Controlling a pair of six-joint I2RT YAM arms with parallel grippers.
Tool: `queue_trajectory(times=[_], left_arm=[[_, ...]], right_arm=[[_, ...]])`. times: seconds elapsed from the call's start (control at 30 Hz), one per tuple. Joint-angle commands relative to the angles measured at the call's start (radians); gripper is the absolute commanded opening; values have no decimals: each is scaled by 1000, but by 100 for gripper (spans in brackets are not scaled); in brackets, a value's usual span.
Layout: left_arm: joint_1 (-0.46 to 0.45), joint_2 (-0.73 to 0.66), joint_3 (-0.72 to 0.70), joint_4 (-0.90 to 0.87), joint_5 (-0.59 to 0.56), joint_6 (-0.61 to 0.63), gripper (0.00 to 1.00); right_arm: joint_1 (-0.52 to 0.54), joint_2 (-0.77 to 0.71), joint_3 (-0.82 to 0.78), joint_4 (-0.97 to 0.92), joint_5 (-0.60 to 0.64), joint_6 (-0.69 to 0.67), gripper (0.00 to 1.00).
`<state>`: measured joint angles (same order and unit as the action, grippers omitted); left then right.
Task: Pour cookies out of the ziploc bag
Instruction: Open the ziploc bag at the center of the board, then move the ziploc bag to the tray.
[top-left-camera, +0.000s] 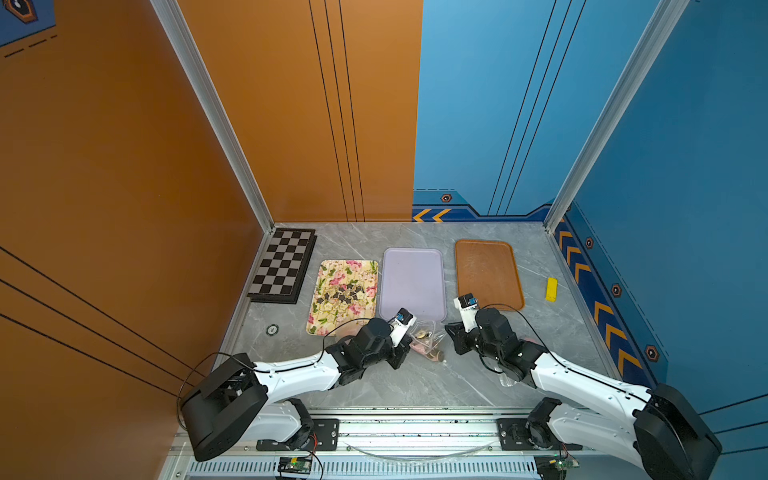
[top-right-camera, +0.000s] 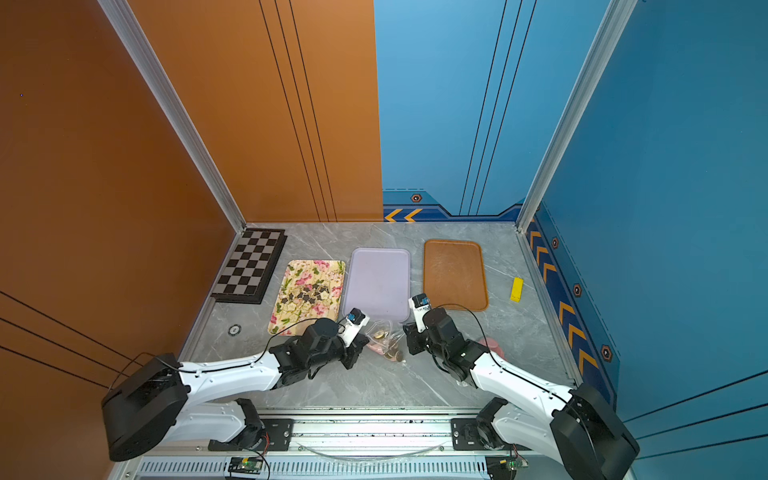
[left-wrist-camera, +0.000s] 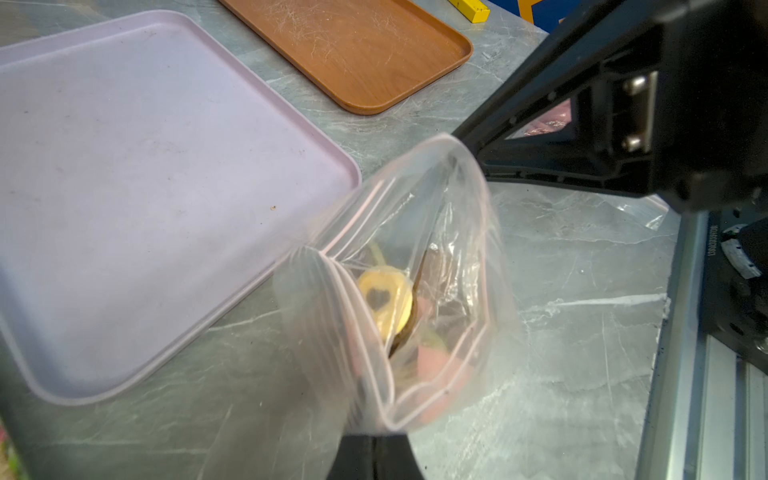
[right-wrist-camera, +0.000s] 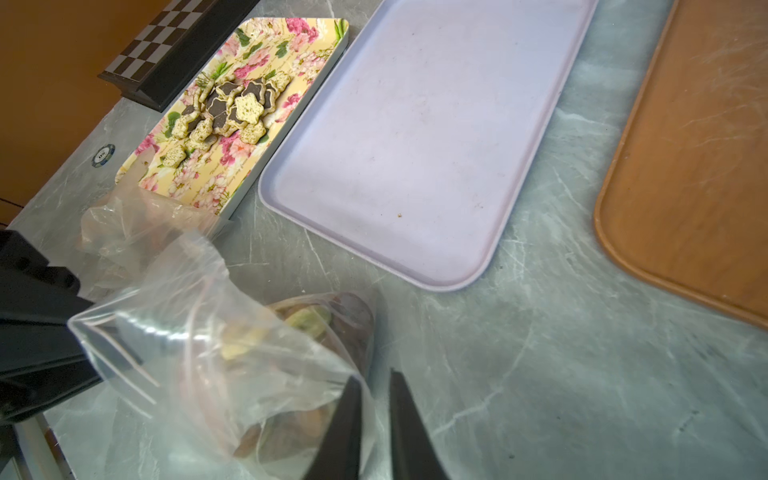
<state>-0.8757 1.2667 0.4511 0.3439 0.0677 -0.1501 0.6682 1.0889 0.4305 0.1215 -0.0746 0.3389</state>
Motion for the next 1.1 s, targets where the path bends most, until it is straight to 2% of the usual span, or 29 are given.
queue_trajectory(times=[0.0,0.1,0.27,0.37,0.47,0.6,0.77,0.9,1.0,1.07], left_arm=[[20,-66,-18,-47,47,-5,0],[25,-111,-19,-46,76,-27,0],[24,-164,-6,-96,56,-67,0],[21,-177,2,-116,38,-81,0],[20,-182,5,-118,35,-85,0],[14,-185,11,-117,37,-82,0],[9,-195,11,-117,36,-79,0],[6,-209,4,-117,34,-77,0],[8,-217,0,-119,33,-76,0],[9,-217,-2,-122,30,-76,0]], right_arm=[[-4,-44,-13,21,-4,1,36],[25,-121,-20,5,12,-12,52],[131,-262,-17,-53,58,-55,64],[178,-310,-16,-55,39,-67,65],[221,-286,10,-46,1,-94,66],[266,-153,82,-60,0,-151,69],[298,3,150,-1,10,-184,68],[301,94,193,19,7,-194,64],[301,141,213,20,16,-196,53],[301,160,219,21,8,-198,41]])
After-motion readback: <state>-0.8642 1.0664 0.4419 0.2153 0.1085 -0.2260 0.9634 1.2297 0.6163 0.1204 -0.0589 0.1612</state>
